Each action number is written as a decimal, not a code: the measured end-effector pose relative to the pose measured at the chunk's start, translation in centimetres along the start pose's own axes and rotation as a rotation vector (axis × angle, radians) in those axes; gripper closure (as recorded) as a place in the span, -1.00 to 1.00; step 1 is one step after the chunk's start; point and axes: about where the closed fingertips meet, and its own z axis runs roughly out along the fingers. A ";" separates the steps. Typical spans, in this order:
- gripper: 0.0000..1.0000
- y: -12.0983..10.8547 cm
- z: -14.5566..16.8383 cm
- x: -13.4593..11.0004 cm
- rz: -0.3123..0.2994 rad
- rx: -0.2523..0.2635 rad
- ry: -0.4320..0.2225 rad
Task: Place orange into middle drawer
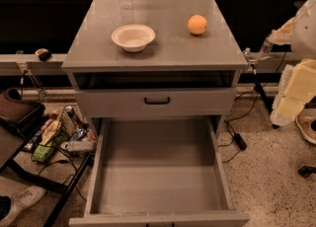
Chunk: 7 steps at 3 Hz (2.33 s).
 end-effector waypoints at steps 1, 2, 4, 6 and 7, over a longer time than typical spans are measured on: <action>-1.00 0.0 0.0 0.0 0.000 0.000 0.000; -1.00 -1.7 1.1 0.3 0.037 0.022 -0.044; -1.00 -13.5 3.4 1.1 0.273 0.194 -0.287; -1.00 -21.4 4.4 -1.9 0.363 0.264 -0.468; -1.00 -25.0 7.8 -4.8 0.360 0.262 -0.528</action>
Offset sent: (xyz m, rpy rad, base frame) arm 0.0457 -0.0168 -0.0231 0.1165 -0.0503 -0.0702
